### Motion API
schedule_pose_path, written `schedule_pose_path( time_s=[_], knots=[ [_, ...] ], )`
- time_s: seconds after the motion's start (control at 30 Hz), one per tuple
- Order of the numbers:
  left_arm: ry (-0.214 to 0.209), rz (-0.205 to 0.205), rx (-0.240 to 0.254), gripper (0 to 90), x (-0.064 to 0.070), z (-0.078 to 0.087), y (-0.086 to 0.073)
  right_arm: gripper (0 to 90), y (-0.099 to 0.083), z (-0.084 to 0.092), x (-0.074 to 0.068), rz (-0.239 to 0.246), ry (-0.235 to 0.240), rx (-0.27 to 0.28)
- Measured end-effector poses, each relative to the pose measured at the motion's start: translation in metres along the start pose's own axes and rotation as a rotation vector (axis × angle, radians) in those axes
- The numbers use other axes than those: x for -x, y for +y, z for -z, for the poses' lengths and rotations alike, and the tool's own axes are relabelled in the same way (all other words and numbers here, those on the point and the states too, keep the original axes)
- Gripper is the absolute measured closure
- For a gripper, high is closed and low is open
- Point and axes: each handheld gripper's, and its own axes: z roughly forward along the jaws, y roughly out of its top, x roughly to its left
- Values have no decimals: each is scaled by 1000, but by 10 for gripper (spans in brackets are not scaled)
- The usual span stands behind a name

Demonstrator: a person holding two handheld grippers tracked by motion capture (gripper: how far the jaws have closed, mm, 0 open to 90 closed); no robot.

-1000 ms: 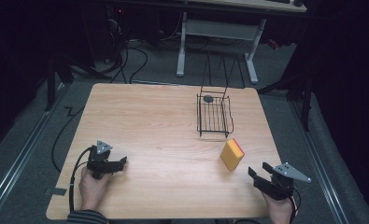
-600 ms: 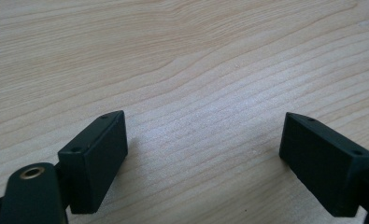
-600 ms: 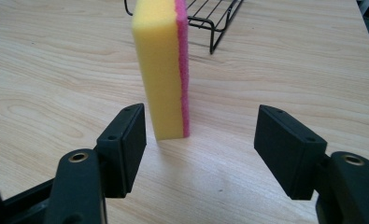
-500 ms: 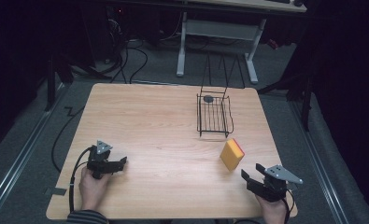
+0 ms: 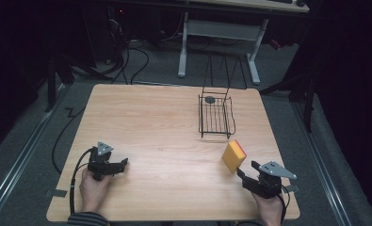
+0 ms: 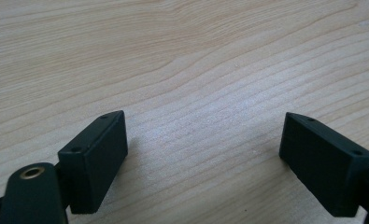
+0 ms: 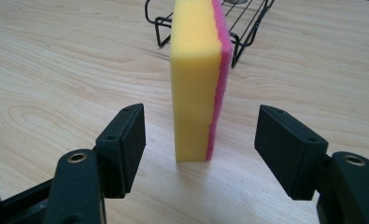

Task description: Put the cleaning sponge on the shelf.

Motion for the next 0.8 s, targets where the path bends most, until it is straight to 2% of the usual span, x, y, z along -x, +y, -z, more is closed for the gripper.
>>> schedule_pose_path(
  time_s=[0.4,0.8],
  knots=[
    [-1,-1,0,158,0,0,0,341,11,-15,-4,9,15,-8],
    [-1,-2,-1,158,0,0,0,352,16,-36,-4,-5,17,-33]
  ],
)
